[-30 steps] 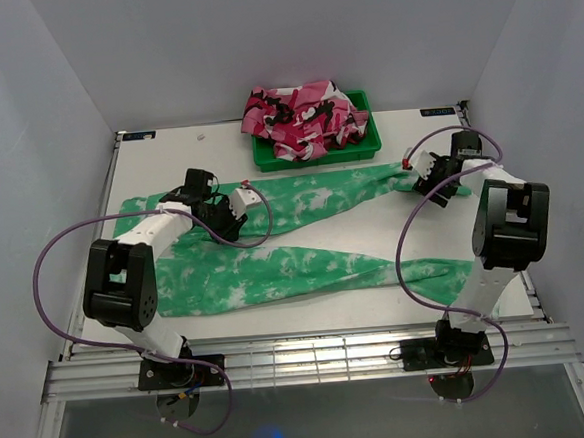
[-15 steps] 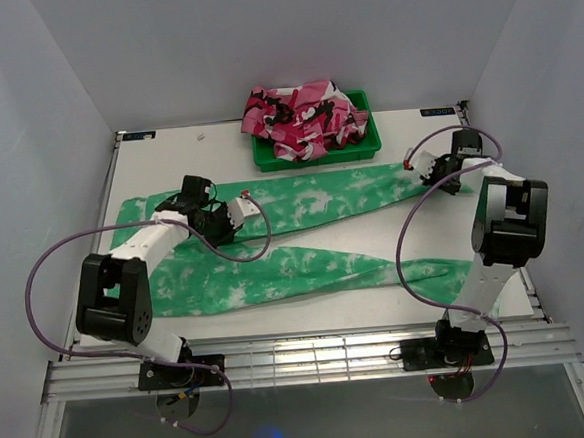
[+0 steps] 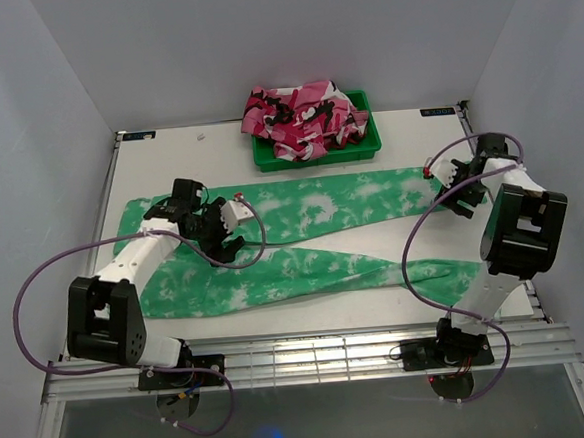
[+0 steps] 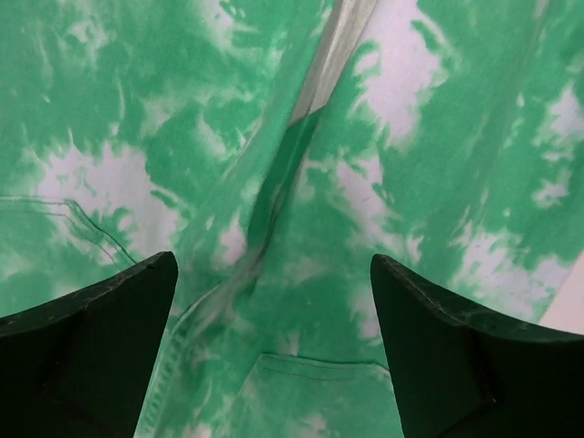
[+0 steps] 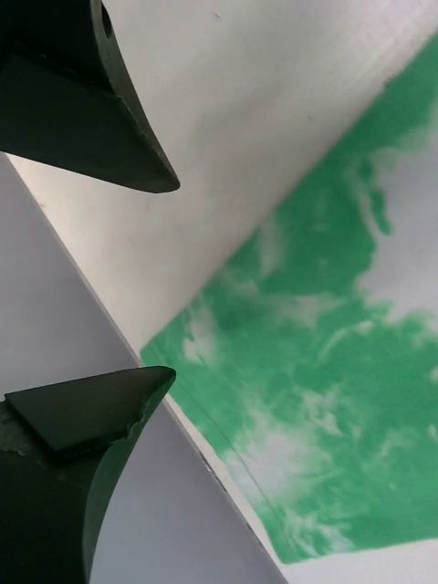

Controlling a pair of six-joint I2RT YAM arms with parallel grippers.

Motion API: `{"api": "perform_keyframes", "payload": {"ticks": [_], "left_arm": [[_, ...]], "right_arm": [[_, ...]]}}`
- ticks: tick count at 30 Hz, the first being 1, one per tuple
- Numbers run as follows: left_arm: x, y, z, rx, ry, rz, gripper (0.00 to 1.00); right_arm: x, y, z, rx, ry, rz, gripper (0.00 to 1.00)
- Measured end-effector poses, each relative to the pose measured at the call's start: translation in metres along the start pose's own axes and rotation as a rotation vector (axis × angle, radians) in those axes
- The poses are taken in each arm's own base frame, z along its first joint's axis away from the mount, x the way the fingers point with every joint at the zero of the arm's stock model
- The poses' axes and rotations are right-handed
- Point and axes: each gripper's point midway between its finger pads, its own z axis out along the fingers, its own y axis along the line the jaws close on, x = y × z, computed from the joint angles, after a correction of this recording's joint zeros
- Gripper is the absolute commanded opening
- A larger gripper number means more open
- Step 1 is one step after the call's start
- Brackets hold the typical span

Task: Fold and stack the trousers
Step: Flatten the trousers out

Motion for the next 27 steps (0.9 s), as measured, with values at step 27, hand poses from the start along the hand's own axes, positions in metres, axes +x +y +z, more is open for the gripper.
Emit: {"api": "perform_keyframes", "payload": {"ticks": [27], "left_arm": [[-0.105, -0.148, 0.052, 0.527, -0.071, -0.057, 0.95]], "right_arm": [[0.097, 0.125, -0.044, -0.448, 0.065, 0.296, 0.58]]}}
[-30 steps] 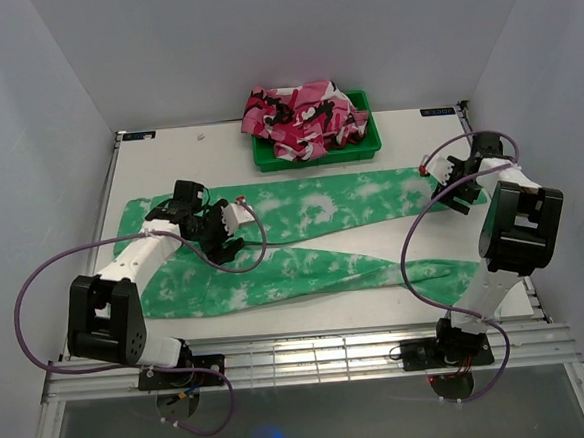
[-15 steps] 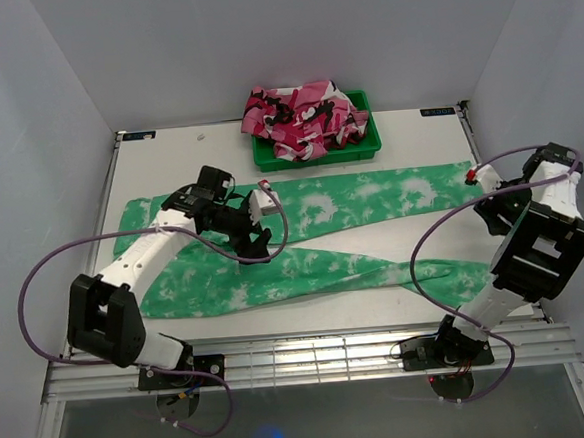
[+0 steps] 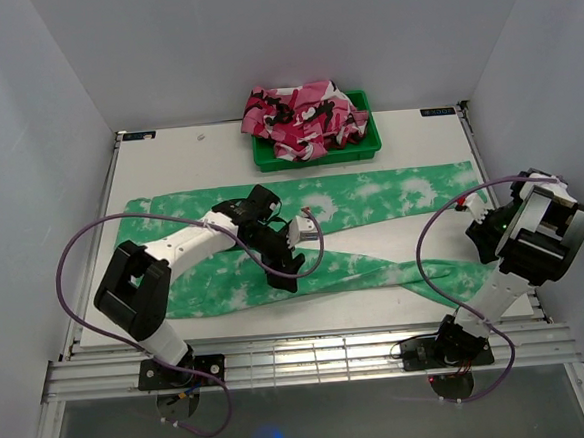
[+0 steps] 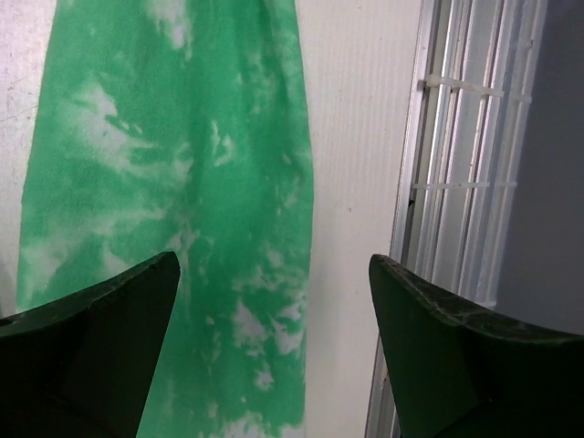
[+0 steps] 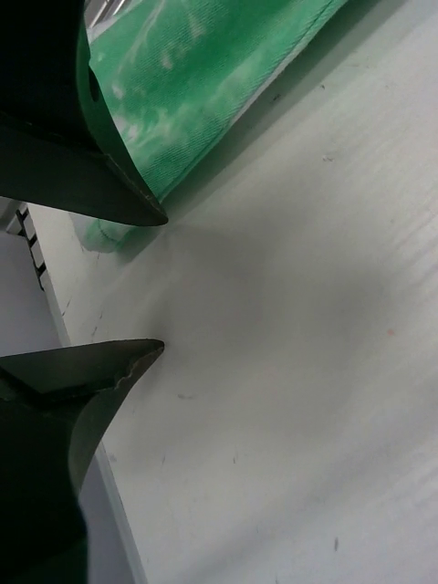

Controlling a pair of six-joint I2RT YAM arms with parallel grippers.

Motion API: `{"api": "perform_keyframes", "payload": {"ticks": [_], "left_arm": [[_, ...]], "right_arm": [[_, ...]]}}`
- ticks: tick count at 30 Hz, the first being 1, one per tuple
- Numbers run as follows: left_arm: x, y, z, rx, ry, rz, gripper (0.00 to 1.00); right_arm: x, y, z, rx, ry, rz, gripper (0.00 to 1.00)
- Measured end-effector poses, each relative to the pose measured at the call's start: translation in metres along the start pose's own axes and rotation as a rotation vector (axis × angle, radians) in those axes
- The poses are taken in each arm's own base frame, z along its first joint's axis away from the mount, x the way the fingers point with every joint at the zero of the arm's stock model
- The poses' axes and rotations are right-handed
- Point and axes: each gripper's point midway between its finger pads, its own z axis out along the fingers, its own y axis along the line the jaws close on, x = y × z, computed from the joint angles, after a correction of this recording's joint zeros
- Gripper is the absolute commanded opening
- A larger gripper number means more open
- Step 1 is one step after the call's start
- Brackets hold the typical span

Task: Fold and stack the trousers
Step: Flatten the trousers out

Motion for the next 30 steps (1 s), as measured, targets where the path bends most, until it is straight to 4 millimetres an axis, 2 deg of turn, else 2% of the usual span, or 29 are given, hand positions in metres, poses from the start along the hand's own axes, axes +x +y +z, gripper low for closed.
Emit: {"api": "perform_keyframes", "payload": {"ticks": [5, 10, 15, 18, 19, 20, 23, 24, 25, 28, 29, 30], "left_arm": [[0.004, 0.003, 0.006, 0.001, 0.003, -0.036, 0.95], [0.012, 0.002, 0.016, 0.015, 0.019, -0.081, 0.93], [0.018, 0.000, 0.030, 0.026, 0.038, -0.093, 0.90], [0.024, -0.002, 0.037, 0.029, 0.056, -0.097, 0.76], [0.027, -0.002, 0.040, 0.028, 0.064, -0.103, 0.66], [0.030, -0.002, 0.043, 0.027, 0.073, -0.113, 0.61], [0.033, 0.002, 0.048, 0.018, 0.080, -0.127, 0.49], [0.033, 0.004, 0.048, 0.009, 0.081, -0.127, 0.45], [0.033, 0.005, 0.049, 0.005, 0.081, -0.129, 0.35], [0.036, 0.009, 0.051, -0.015, 0.087, -0.139, 0.18], [0.037, 0.010, 0.051, -0.018, 0.090, -0.144, 0.08], [0.037, 0.010, 0.052, -0.020, 0.091, -0.151, 0.02]], "right_arm": [[0.010, 0.015, 0.001, -0.004, 0.047, -0.012, 0.52], [0.011, 0.018, 0.001, -0.013, 0.052, -0.015, 0.46], [0.012, 0.028, 0.002, -0.034, 0.052, -0.019, 0.45], [0.014, 0.039, 0.003, -0.050, 0.053, -0.024, 0.45], [0.014, 0.043, 0.004, -0.054, 0.054, -0.023, 0.44], [0.015, 0.047, 0.004, -0.059, 0.056, -0.023, 0.41], [0.017, 0.053, 0.006, -0.070, 0.064, -0.022, 0.40], [0.018, 0.054, 0.006, -0.071, 0.066, -0.021, 0.42], [0.018, 0.054, 0.005, -0.072, 0.066, -0.020, 0.47], [0.016, 0.056, 0.002, -0.086, 0.061, -0.014, 0.57], [0.014, 0.054, -0.001, -0.091, 0.054, -0.012, 0.61], [0.011, 0.049, -0.005, -0.090, 0.045, -0.010, 0.62]]}}
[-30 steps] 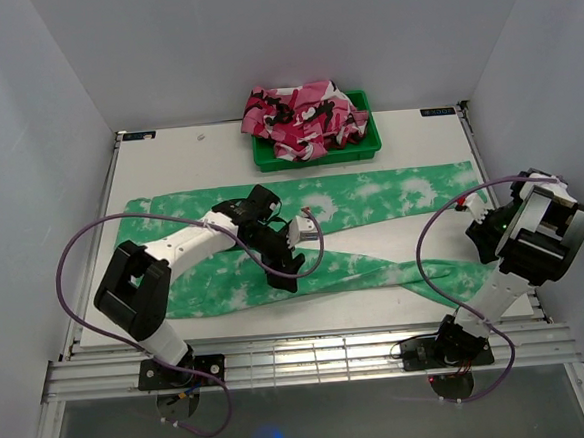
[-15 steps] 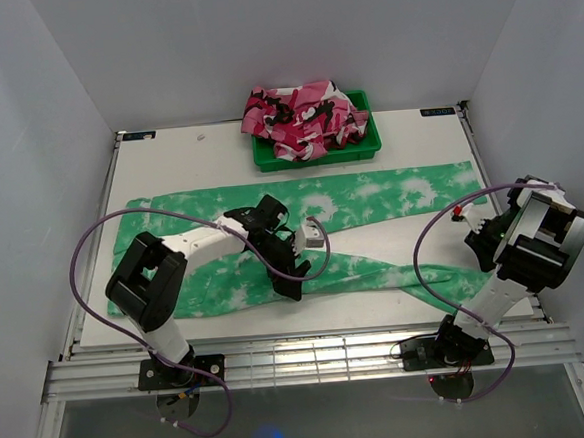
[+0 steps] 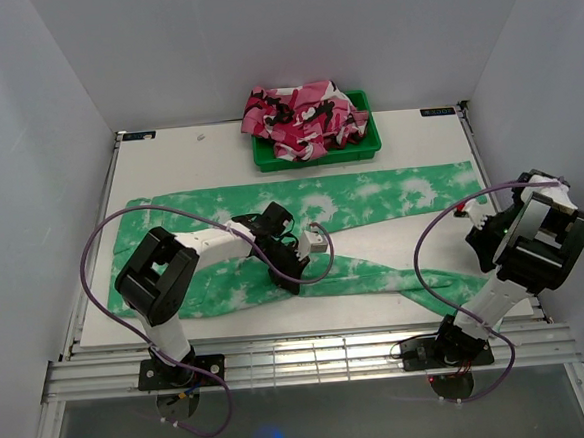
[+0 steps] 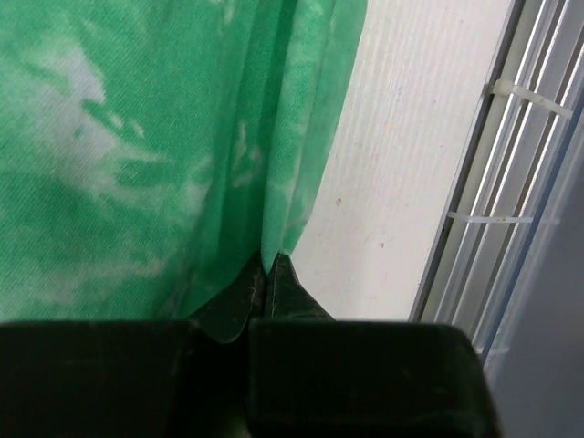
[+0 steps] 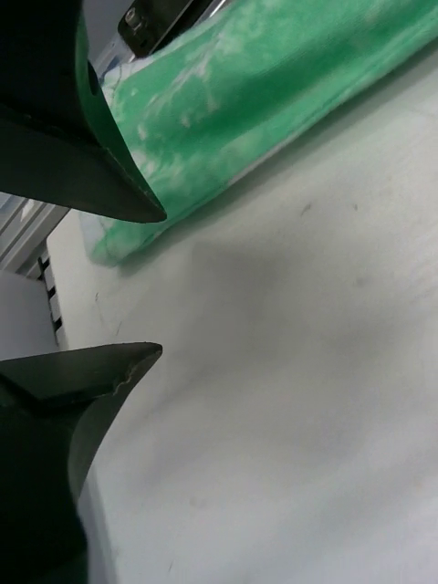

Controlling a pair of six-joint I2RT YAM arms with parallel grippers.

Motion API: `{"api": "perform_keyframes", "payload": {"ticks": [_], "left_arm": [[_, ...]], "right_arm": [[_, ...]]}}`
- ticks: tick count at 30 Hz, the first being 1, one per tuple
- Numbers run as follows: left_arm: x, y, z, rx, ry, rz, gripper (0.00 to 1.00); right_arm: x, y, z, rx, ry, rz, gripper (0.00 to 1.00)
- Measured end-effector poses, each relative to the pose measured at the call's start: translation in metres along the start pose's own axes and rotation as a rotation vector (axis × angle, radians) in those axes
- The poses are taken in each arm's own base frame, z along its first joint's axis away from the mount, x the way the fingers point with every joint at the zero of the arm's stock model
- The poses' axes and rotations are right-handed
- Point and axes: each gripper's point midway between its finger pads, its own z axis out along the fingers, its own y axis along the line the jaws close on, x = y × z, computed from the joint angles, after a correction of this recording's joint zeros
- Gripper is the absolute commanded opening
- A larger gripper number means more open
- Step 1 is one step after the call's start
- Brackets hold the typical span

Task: Fold and stack the trousers
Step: Flatten the trousers out

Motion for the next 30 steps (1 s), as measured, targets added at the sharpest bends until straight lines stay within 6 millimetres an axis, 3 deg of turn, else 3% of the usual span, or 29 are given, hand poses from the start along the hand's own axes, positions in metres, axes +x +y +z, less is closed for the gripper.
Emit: {"api": "perform_keyframes", "payload": {"ticks": [5, 8, 15, 16, 17, 21, 25, 30], "left_arm": [[0.001, 0.002, 0.000, -0.018, 0.005, -0.028, 0.00], [0.001, 0.004, 0.000, -0.031, 0.008, -0.041, 0.00], [0.001, 0.005, 0.000, -0.045, 0.013, -0.060, 0.00], [0.001, 0.005, 0.000, -0.046, 0.013, -0.060, 0.00], [0.001, 0.005, 0.000, -0.047, 0.014, -0.061, 0.00], [0.000, 0.005, 0.000, -0.049, 0.013, -0.068, 0.00], [-0.001, 0.008, -0.002, -0.058, 0.005, -0.084, 0.00], [-0.023, 0.033, -0.016, -0.114, -0.091, -0.082, 0.00]], "right_arm": [[-0.008, -0.029, -0.024, 0.081, -0.021, -0.018, 0.67], [-0.006, -0.021, -0.020, 0.058, -0.018, -0.011, 0.67], [0.008, 0.017, 0.008, -0.066, 0.018, 0.015, 0.65], [0.009, 0.019, 0.008, -0.072, 0.024, 0.018, 0.60], [0.011, 0.020, 0.009, -0.070, 0.027, 0.019, 0.44], [0.015, 0.023, 0.012, -0.080, 0.035, 0.027, 0.12], [0.004, 0.008, 0.000, -0.046, -0.010, 0.020, 0.08], [-0.047, -0.044, -0.059, 0.140, -0.204, -0.063, 0.08]]}}
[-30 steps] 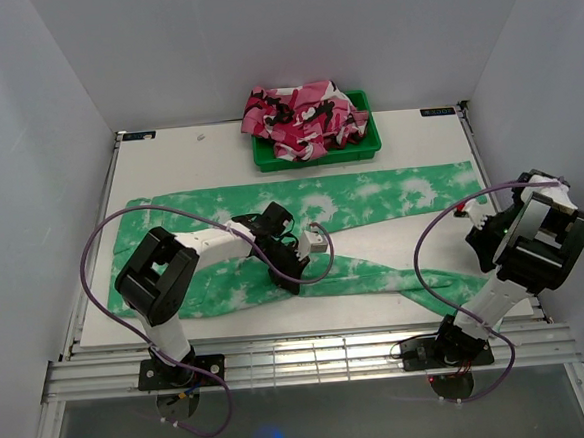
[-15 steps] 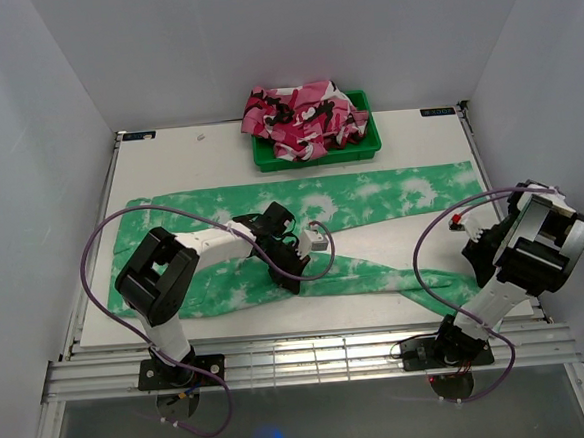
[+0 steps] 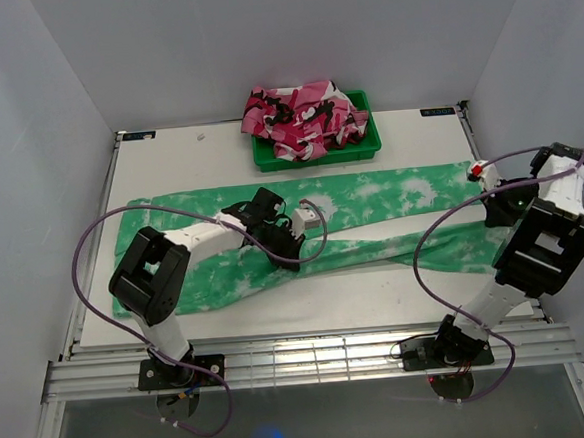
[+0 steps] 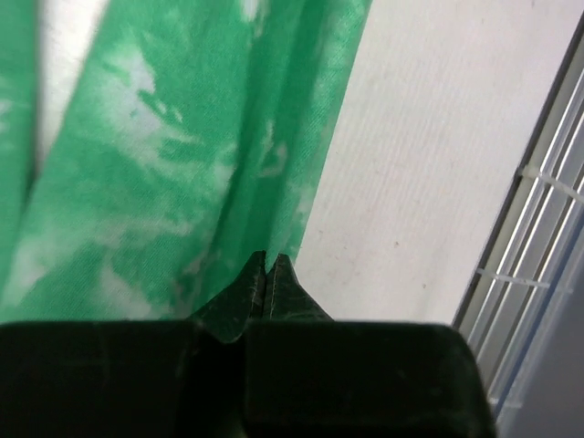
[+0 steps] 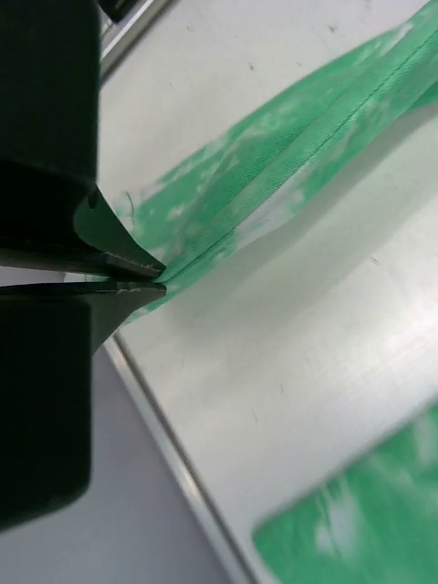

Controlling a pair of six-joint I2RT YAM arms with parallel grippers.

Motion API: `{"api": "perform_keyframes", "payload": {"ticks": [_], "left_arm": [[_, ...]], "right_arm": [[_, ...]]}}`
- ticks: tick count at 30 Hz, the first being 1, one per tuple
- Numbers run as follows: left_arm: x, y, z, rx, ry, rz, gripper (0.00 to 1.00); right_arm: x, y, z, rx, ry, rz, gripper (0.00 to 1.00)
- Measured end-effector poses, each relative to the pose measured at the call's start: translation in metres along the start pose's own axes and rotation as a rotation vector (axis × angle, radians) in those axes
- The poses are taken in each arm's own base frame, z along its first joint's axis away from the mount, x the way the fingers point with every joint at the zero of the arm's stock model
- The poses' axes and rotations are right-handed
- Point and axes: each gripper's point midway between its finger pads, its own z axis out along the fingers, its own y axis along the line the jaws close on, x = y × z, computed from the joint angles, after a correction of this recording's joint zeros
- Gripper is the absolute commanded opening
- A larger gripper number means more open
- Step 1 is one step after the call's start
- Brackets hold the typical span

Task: Fold and stack the trousers
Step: Flatten the trousers out

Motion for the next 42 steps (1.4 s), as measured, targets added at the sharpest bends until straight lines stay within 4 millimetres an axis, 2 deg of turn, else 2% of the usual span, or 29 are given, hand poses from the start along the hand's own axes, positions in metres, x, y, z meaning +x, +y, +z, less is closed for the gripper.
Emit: {"api": "perform_keyframes", "payload": {"ticks": [2, 3, 5, 6, 8, 10, 12, 13, 14, 15, 16, 17, 18, 19, 20, 21, 23, 25, 27, 31, 34, 35, 38, 40, 42], "left_arm": [[-0.013, 0.007, -0.009, -0.021, -0.048, 0.012, 0.00], [-0.020, 0.009, -0.015, -0.031, -0.073, 0.019, 0.00], [-0.026, 0.008, -0.026, -0.034, -0.102, 0.036, 0.00], [-0.028, 0.005, -0.030, -0.027, -0.110, 0.045, 0.00], [-0.025, -0.002, -0.035, -0.003, -0.105, 0.057, 0.00], [-0.016, -0.011, -0.032, 0.035, -0.079, 0.074, 0.00], [0.004, -0.027, -0.024, 0.079, -0.032, 0.108, 0.00], [0.016, -0.038, -0.020, 0.109, -0.003, 0.126, 0.00], [0.028, -0.050, -0.014, 0.140, 0.030, 0.145, 0.04], [0.041, -0.062, -0.010, 0.172, 0.066, 0.166, 0.09], [0.052, -0.072, -0.006, 0.200, 0.102, 0.183, 0.15], [0.064, -0.079, -0.005, 0.221, 0.135, 0.191, 0.26], [0.073, -0.083, -0.005, 0.234, 0.162, 0.195, 0.50], [0.079, -0.085, -0.005, 0.243, 0.180, 0.200, 0.59], [0.082, -0.088, -0.006, 0.258, 0.186, 0.194, 0.85], [0.081, -0.091, -0.008, 0.267, 0.179, 0.195, 0.98], [0.074, -0.099, -0.016, 0.280, 0.155, 0.201, 0.98], [0.068, -0.097, -0.020, 0.250, 0.135, 0.222, 0.98], [0.061, -0.094, -0.024, 0.224, 0.114, 0.232, 0.98], [0.044, -0.090, -0.030, 0.180, 0.059, 0.228, 0.98], [0.031, -0.083, -0.035, 0.150, 0.012, 0.192, 0.98], [0.025, -0.077, -0.039, 0.137, -0.008, 0.161, 0.98], [0.002, -0.045, -0.060, 0.099, -0.107, 0.025, 0.98], [-0.014, -0.011, -0.080, 0.042, -0.176, -0.059, 0.98], [-0.019, 0.019, -0.100, -0.028, -0.228, -0.121, 0.98]], "right_arm": [[-0.024, -0.011, -0.021, 0.080, -0.076, -0.059, 0.08], [-0.033, -0.011, -0.032, 0.119, -0.107, -0.090, 0.08], [-0.042, 0.000, -0.050, 0.198, -0.142, -0.142, 0.08], [-0.040, 0.009, -0.054, 0.242, -0.143, -0.169, 0.08], [-0.021, 0.041, -0.048, 0.286, -0.130, -0.145, 0.08], [0.010, 0.070, -0.032, 0.296, -0.116, -0.038, 0.08], [0.042, 0.091, -0.016, 0.282, -0.111, 0.110, 0.08], [0.056, 0.098, -0.010, 0.266, -0.109, 0.180, 0.15], [0.067, 0.104, -0.005, 0.246, -0.111, 0.240, 0.42], [0.076, 0.107, -0.001, 0.226, -0.107, 0.286, 0.61], [0.085, 0.108, 0.000, 0.220, -0.091, 0.313, 0.91], [0.093, 0.105, 0.000, 0.224, -0.080, 0.317, 0.90], [0.101, 0.101, -0.005, 0.223, -0.048, 0.257, 0.90], [0.105, 0.095, -0.010, 0.229, -0.034, 0.214, 0.90], [0.106, 0.090, -0.016, 0.234, -0.026, 0.184, 0.90], [0.107, 0.082, -0.025, 0.249, -0.016, 0.148, 0.90], [0.106, 0.066, -0.045, 0.293, 0.001, 0.083, 0.90], [0.101, 0.057, -0.060, 0.323, 0.004, 0.036, 0.90], [0.094, 0.055, -0.065, 0.327, -0.005, 0.002, 0.92], [0.073, 0.047, -0.064, 0.276, -0.038, -0.072, 1.00], [0.049, 0.033, -0.055, 0.225, -0.050, -0.168, 1.00], [0.041, 0.030, -0.048, 0.201, -0.053, -0.196, 0.96], [0.023, 0.031, -0.019, 0.132, -0.044, -0.246, 0.96], [0.016, 0.041, 0.005, 0.084, -0.027, -0.281, 0.93], [0.018, 0.054, 0.027, 0.046, 0.000, -0.303, 0.89]]}}
